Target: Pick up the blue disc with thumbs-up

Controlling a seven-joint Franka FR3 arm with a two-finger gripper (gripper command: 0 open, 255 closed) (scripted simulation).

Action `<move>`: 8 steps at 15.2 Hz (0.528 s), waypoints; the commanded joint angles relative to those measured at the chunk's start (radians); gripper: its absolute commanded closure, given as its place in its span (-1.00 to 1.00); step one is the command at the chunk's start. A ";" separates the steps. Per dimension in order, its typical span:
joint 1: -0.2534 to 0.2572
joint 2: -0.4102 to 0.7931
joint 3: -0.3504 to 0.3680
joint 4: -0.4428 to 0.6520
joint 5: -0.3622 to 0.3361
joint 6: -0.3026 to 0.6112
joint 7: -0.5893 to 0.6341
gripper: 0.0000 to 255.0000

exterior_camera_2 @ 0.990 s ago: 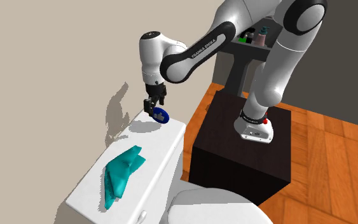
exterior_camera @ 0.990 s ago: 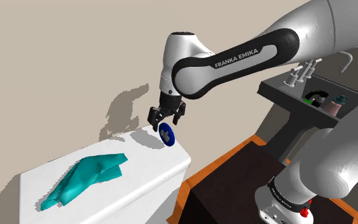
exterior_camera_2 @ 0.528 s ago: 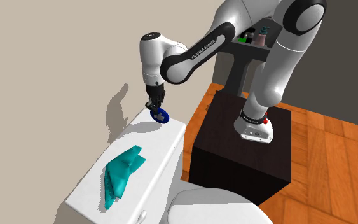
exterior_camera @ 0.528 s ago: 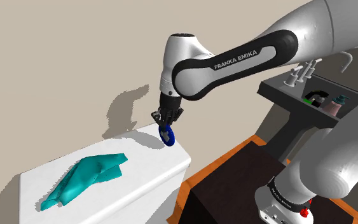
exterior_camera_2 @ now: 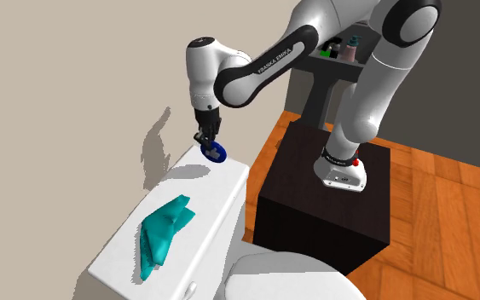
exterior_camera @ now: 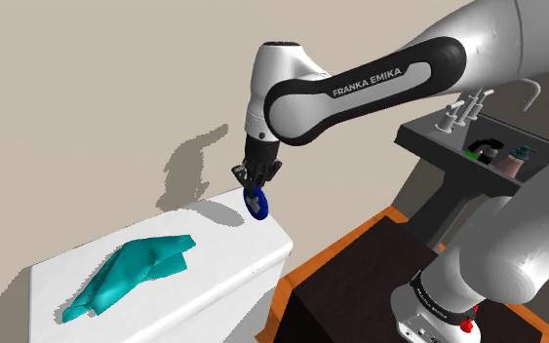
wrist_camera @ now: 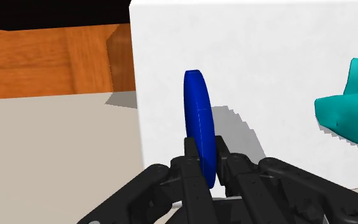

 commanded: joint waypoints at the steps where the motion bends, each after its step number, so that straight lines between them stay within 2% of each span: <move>1: -0.001 -0.013 -0.002 0.014 0.002 -0.027 0.000 1.00; 8: -0.003 -0.051 -0.009 0.074 0.007 -0.123 0.002 1.00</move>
